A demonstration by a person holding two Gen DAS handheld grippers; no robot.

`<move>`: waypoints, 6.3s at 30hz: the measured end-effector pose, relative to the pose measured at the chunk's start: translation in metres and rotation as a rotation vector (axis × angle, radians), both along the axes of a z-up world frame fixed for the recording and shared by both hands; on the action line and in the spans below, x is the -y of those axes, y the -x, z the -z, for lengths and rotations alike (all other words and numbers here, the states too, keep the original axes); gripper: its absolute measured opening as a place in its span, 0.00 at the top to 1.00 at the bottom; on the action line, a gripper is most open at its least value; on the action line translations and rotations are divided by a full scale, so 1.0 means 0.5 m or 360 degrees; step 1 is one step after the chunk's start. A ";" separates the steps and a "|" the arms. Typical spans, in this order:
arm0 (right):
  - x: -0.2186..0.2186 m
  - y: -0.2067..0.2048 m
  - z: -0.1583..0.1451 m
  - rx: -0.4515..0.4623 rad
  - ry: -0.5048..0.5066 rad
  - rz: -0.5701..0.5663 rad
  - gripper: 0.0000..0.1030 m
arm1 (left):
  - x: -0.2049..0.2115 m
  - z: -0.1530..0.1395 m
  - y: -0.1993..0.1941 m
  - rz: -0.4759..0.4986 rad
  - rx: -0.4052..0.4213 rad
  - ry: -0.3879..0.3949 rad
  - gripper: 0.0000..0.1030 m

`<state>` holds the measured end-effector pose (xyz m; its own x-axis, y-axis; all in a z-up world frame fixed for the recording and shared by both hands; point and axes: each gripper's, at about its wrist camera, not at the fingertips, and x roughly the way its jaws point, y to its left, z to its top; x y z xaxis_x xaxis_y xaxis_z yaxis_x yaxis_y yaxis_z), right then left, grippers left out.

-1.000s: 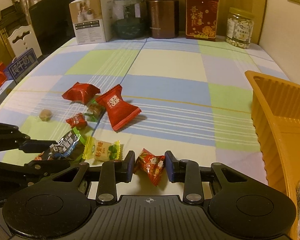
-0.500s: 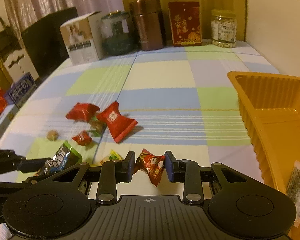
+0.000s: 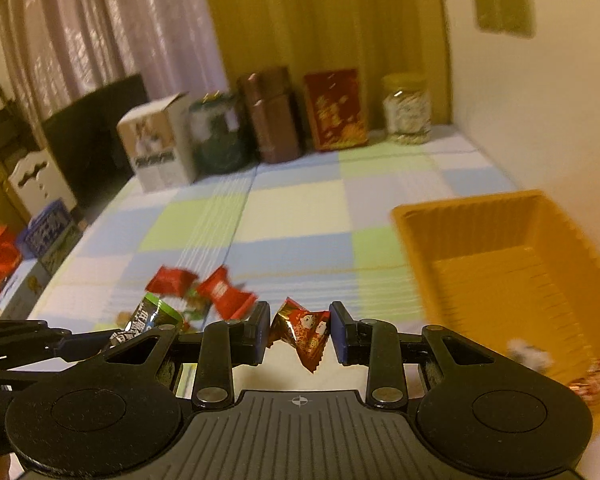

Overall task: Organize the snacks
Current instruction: 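Carry the snack bag and red candy over the orange tray with both tools, then open both tools to drop the snack bag and candy into the tray, then withdraw both open tools from the tray toward the remaining snacks, then lower the right tool onto the yellow candy packet and close it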

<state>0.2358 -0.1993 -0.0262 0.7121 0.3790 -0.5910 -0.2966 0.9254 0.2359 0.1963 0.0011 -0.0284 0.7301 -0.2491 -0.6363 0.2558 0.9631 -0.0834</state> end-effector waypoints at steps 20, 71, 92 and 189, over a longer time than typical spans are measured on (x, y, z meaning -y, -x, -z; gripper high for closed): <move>0.334 0.065 -0.075 0.0063 0.0044 0.0491 0.68 | 0.320 -0.074 -0.037 0.0263 0.0010 0.0110 0.73; 0.364 -0.018 0.010 -0.0064 0.0045 0.0508 0.68 | 0.308 0.023 -0.122 0.0049 -0.0114 0.0148 0.54; 0.368 -0.002 -0.007 -0.0054 -0.0083 0.0564 0.24 | 0.259 0.010 -0.080 -0.0045 -0.0080 0.0134 0.54; -0.251 -0.012 0.166 -0.0196 -0.0073 0.0074 0.45 | -0.274 0.125 -0.050 -0.0446 -0.0107 0.0030 0.49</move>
